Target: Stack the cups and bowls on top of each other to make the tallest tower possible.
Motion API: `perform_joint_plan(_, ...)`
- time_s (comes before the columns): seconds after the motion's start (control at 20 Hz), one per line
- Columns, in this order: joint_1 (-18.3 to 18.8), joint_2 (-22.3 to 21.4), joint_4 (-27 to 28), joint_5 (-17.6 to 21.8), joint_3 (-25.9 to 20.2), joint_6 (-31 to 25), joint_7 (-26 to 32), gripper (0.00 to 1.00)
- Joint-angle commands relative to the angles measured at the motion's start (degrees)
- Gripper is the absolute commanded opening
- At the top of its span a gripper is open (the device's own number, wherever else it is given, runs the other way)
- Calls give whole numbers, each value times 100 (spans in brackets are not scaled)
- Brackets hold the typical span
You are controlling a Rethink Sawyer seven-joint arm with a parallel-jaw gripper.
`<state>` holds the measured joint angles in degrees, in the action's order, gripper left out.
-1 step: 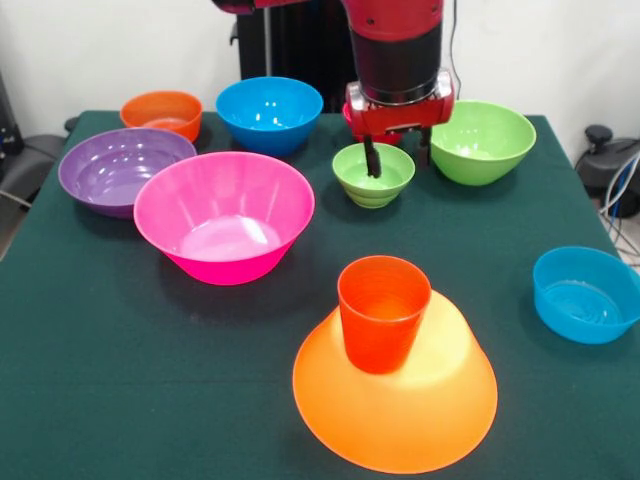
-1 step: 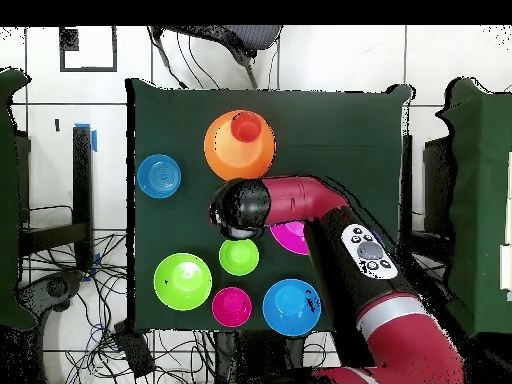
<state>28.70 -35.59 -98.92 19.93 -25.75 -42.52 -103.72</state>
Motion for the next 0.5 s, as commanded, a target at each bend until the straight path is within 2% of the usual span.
perform_joint_plan(0.05,-115,268,369,387,483,-286,-178,100)
perform_joint_plan(0.5,-161,214,477,395,715,-513,-7,100)
